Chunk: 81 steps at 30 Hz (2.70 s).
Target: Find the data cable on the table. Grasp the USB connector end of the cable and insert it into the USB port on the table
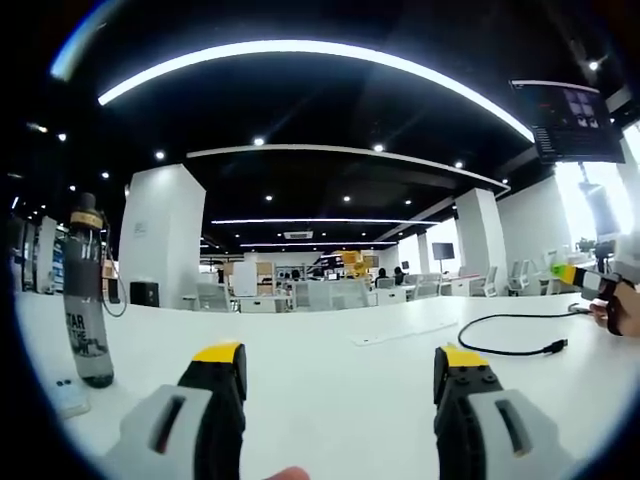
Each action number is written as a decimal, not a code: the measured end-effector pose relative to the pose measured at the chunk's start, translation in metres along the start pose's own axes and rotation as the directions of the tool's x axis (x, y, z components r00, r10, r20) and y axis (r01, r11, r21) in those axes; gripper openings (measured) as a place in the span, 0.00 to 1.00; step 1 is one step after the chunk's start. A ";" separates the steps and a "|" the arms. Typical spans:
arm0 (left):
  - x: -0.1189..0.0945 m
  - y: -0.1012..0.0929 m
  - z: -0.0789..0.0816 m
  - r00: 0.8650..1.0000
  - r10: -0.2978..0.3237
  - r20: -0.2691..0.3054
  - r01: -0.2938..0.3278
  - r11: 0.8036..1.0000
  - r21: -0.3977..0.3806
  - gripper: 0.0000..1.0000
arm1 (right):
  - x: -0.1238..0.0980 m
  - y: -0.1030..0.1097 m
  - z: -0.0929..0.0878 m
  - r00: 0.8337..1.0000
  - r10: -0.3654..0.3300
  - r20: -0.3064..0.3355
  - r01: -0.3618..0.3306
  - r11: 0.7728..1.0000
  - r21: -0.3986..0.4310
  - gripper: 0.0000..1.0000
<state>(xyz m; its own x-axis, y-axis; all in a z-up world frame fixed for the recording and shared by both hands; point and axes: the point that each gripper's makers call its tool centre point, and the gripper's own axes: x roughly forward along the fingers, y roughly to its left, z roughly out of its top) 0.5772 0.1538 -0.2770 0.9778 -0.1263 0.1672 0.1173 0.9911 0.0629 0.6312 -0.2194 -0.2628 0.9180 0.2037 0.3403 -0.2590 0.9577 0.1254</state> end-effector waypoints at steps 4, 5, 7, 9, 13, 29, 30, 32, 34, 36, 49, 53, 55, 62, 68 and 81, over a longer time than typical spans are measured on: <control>0.000 0.000 -0.002 1.000 -0.001 -0.009 0.001 1.000 0.003 0.77 | 0.000 0.000 0.000 1.000 -0.002 0.000 0.002 1.000 -0.001 0.54; 0.000 0.000 -0.002 1.000 -0.002 -0.008 0.002 1.000 0.003 0.77 | 0.000 -0.001 0.000 1.000 -0.003 0.000 0.003 1.000 0.001 0.54; 0.000 -0.001 -0.002 1.000 -0.002 -0.009 0.002 1.000 0.006 0.77 | -0.001 -0.001 0.000 1.000 -0.004 0.000 0.004 1.000 0.002 0.54; 0.000 -0.001 -0.002 1.000 -0.004 -0.010 0.004 1.000 0.006 0.77 | -0.001 -0.001 0.000 1.000 -0.005 0.001 0.005 1.000 0.004 0.54; 0.001 -0.003 -0.003 1.000 -0.007 -0.017 0.007 1.000 0.010 0.77 | -0.001 -0.001 0.000 1.000 -0.005 0.000 0.005 1.000 0.007 0.54; 0.001 -0.005 -0.004 1.000 -0.014 -0.022 0.015 1.000 0.017 0.77 | 0.000 -0.001 -0.001 1.000 0.001 -0.004 -0.001 1.000 0.009 0.54; 0.001 -0.005 -0.004 1.000 -0.014 -0.022 0.014 1.000 0.017 0.77 | 0.000 -0.001 -0.001 1.000 0.002 -0.005 -0.002 1.000 0.008 0.54; 0.001 -0.005 -0.004 1.000 -0.013 -0.023 0.014 1.000 0.018 0.77 | 0.001 0.001 -0.003 1.000 0.010 -0.014 -0.010 1.000 0.007 0.54; 0.001 -0.005 -0.004 1.000 -0.013 -0.022 0.013 1.000 0.017 0.77 | 0.002 0.002 -0.003 1.000 0.018 -0.018 -0.019 1.000 -0.003 0.54; 0.001 -0.005 -0.004 1.000 -0.014 -0.022 0.014 1.000 0.019 0.77 | 0.002 0.005 -0.004 0.999 0.029 -0.024 -0.029 1.000 -0.009 0.54; 0.002 -0.005 -0.004 1.000 -0.016 -0.021 0.016 1.000 0.021 0.77 | 0.018 0.021 -0.030 0.973 0.135 -0.185 -0.135 0.991 0.011 0.53; 0.002 -0.006 -0.004 0.999 -0.021 -0.026 0.022 1.000 0.020 0.77 | 0.024 0.041 -0.038 0.942 0.203 -0.266 -0.210 0.978 0.000 0.50; 0.002 -0.008 -0.005 0.999 -0.030 -0.029 0.031 0.999 0.016 0.77 | 0.029 0.054 -0.045 0.913 0.250 -0.323 -0.263 0.965 0.003 0.48; 0.002 -0.009 -0.007 0.999 -0.033 -0.034 0.033 0.999 0.013 0.77 | 0.050 0.090 -0.073 0.755 0.378 -0.535 -0.376 0.919 0.120 0.40; 0.003 -0.006 -0.011 0.998 -0.027 -0.048 0.027 1.000 -0.005 0.77 | 0.065 0.094 -0.106 0.614 0.381 -0.691 -0.352 0.916 0.192 0.34; 0.004 -0.007 -0.014 0.998 -0.037 -0.057 0.035 0.999 -0.024 0.77 | 0.059 0.092 -0.161 0.479 0.228 -0.848 -0.433 0.902 -0.002 0.28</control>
<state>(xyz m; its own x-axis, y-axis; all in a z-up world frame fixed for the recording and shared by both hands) 0.5826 0.1468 -0.2907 0.9812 -0.1601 0.1080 0.1560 0.9867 0.0452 0.7101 -0.0865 -0.3809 0.6351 0.4884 -0.5984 -0.6301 0.7757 -0.0357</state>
